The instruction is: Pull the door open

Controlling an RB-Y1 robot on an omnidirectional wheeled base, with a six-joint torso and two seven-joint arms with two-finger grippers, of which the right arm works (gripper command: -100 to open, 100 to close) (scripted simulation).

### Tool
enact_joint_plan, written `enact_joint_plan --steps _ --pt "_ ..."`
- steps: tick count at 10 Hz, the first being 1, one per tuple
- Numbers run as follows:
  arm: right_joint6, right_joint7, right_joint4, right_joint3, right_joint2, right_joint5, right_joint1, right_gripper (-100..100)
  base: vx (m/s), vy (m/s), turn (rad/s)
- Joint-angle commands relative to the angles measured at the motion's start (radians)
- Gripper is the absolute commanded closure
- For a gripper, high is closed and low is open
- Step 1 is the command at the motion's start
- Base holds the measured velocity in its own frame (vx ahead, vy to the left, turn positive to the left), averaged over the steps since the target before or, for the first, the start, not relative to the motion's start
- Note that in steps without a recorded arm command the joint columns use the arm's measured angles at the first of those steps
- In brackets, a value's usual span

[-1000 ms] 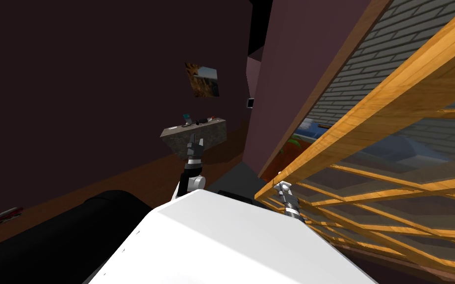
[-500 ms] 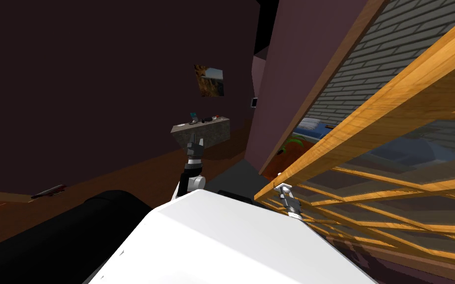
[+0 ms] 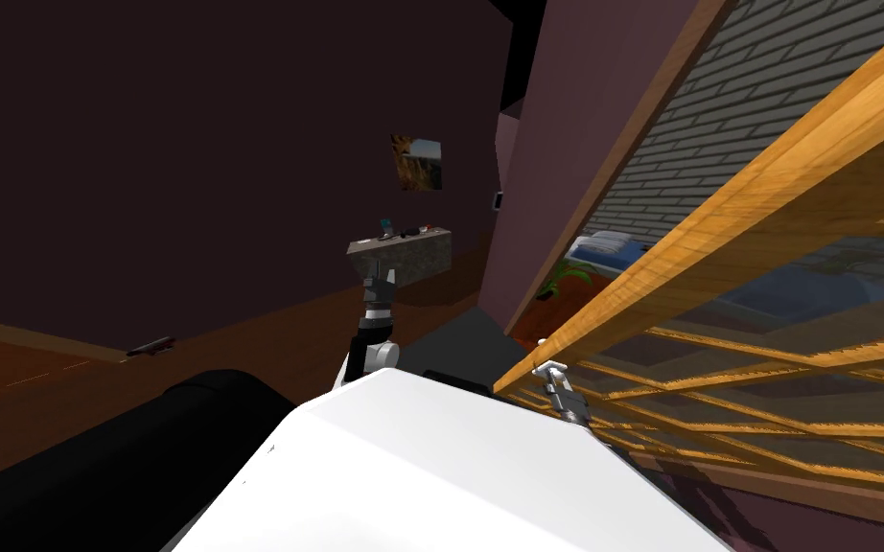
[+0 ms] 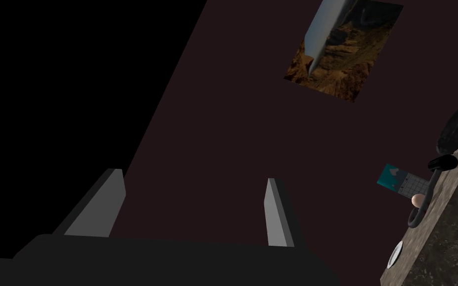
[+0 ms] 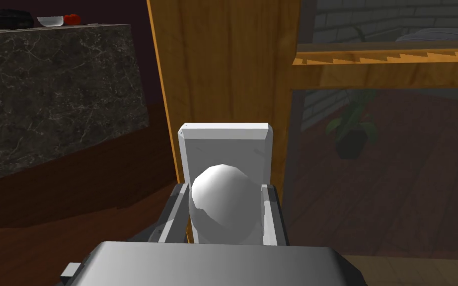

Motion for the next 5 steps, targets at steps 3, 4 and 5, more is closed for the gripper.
enact_joint_plan --steps 3,4,5 --pt "-0.032 -0.024 0.019 0.019 -0.016 0.01 0.002 100 -0.189 -0.033 0.13" --pt "-0.042 -0.032 0.024 0.026 -0.021 0.014 0.002 100 -0.196 -0.045 0.144" --pt "-0.052 -0.04 0.031 0.032 -0.026 0.017 0.003 100 -0.191 -0.024 0.116"
